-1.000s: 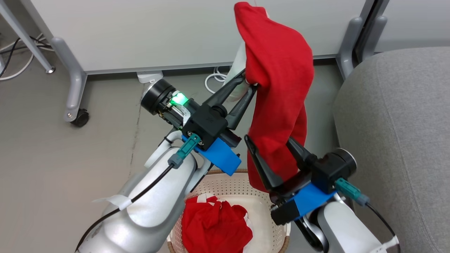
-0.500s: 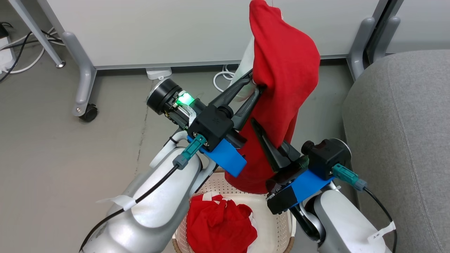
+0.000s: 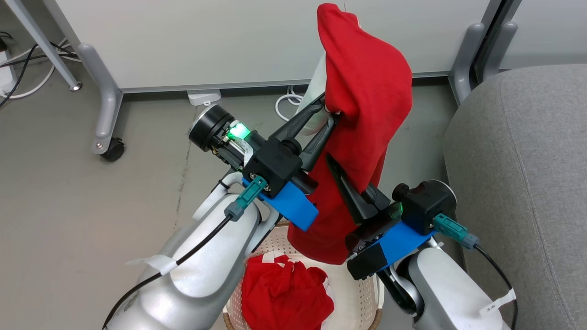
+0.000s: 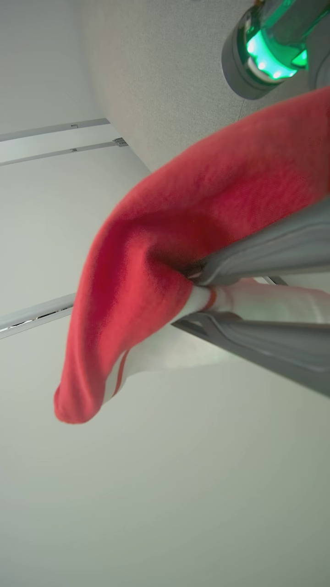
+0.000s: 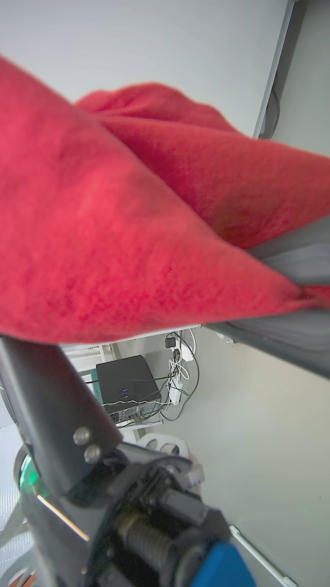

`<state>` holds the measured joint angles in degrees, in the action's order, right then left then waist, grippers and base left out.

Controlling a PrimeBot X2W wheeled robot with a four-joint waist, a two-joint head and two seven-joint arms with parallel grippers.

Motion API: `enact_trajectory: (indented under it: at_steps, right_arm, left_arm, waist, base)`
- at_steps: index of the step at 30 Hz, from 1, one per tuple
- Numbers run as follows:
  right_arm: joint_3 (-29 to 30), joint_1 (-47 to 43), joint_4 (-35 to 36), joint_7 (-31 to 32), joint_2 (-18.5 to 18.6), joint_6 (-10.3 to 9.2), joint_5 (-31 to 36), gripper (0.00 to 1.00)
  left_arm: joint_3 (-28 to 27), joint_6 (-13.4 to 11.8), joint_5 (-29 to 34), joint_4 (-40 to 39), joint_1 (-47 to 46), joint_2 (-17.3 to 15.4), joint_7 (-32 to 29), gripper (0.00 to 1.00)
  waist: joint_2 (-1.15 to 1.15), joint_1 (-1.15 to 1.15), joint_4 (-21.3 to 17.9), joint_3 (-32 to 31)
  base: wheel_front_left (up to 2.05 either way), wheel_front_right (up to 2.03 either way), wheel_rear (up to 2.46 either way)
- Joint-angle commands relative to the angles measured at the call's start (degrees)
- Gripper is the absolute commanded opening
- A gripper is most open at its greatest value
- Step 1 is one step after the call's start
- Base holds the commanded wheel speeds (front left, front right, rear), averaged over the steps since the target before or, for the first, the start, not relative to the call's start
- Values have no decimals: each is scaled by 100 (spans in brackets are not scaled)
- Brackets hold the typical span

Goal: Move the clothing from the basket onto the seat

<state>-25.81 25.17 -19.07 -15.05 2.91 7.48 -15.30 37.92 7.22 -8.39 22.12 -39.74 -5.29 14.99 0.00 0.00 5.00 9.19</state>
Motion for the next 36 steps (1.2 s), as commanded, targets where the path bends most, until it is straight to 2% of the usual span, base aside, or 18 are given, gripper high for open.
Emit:
enact_trajectory:
  at_steps: [1,3,4,5,6,16,23,36]
  right_arm:
    - [-12,60,35,-20,-3,3,-35,0]
    - [-15,47,42,-20,-3,3,-33,0]
    - [-17,45,46,-20,-3,3,-32,0]
    - [-17,45,49,-20,-3,3,-31,0]
    - [-15,47,54,-20,-4,3,-31,0]
    - [5,-29,113,-20,-4,3,-57,0]
    - [225,-145,124,-21,-3,3,26,0]
    - [1120,-335,431,-22,-2,3,378,0]
  left_arm:
    - [-9,27,48,15,38,-29,30,0]
    - [-29,25,32,41,50,-23,30,0]
    - [-44,15,24,66,56,-15,30,27]
    - [-54,14,9,113,65,-10,29,80]
    - [-60,15,19,120,47,2,28,100]
    - [-112,16,116,168,94,8,23,100]
    - [-115,18,45,104,207,1,23,100]
    - [93,20,65,30,430,5,23,100]
  waist:
    - [0,0,3,-6]
    - [0,0,7,-7]
    - [0,0,8,-4]
    - [0,0,10,-4]
    - [0,0,11,-2]
    - [0,0,-17,-2]
    - [0,0,-159,66]
    - [0,0,-1117,475]
  base:
    - [0,0,0]
    - [0,0,0]
    - [0,0,0]
    - [0,0,0]
    - [0,0,0]
    - [0,0,0]
    - [0,0,0]
    - [0,0,0]
